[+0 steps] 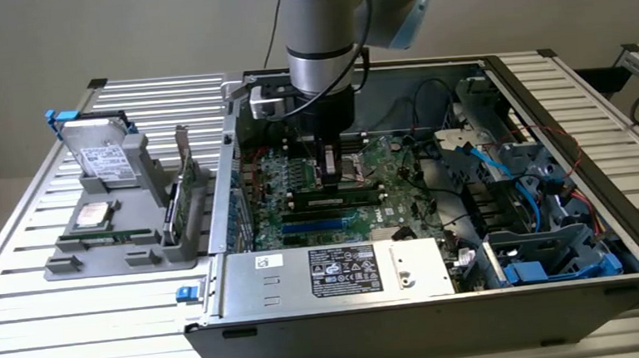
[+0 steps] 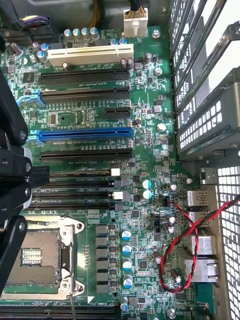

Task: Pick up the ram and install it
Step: 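Press down the ram until it locks into place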

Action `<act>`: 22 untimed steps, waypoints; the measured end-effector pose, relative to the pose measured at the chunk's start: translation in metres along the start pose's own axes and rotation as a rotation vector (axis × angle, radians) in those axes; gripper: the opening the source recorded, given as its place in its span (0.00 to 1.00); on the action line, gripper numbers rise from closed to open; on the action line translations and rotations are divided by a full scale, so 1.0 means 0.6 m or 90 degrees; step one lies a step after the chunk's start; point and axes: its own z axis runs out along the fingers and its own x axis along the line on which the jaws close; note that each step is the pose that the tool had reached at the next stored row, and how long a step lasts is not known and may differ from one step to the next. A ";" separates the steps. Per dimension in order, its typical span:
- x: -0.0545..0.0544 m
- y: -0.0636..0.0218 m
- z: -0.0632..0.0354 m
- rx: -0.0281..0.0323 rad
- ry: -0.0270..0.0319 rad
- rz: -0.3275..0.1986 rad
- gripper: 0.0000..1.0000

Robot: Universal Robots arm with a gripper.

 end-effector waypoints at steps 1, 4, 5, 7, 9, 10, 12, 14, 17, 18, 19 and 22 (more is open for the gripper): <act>0.000 0.000 0.000 -0.0012 0.0001 -0.001 0.11; 0.000 0.000 0.001 -0.0024 0.0002 -0.002 0.11; 0.000 0.000 0.001 -0.0026 0.0001 -0.003 0.11; 0.000 0.000 0.002 -0.0027 -0.0001 -0.004 0.11; 0.000 0.000 0.003 -0.0028 0.0000 -0.005 0.11; 0.000 0.000 0.004 -0.0031 0.0000 -0.006 0.11; 0.000 0.000 0.004 -0.0036 0.0001 -0.007 0.11; 0.000 0.000 0.005 -0.0039 0.0001 -0.008 0.11; -0.001 0.001 0.008 -0.0041 0.0000 -0.009 0.11; -0.001 0.001 0.008 -0.0041 0.0000 -0.010 0.11; -0.001 0.001 0.009 -0.0041 0.0001 -0.010 0.11; -0.001 0.001 0.010 -0.0040 0.0001 -0.011 0.11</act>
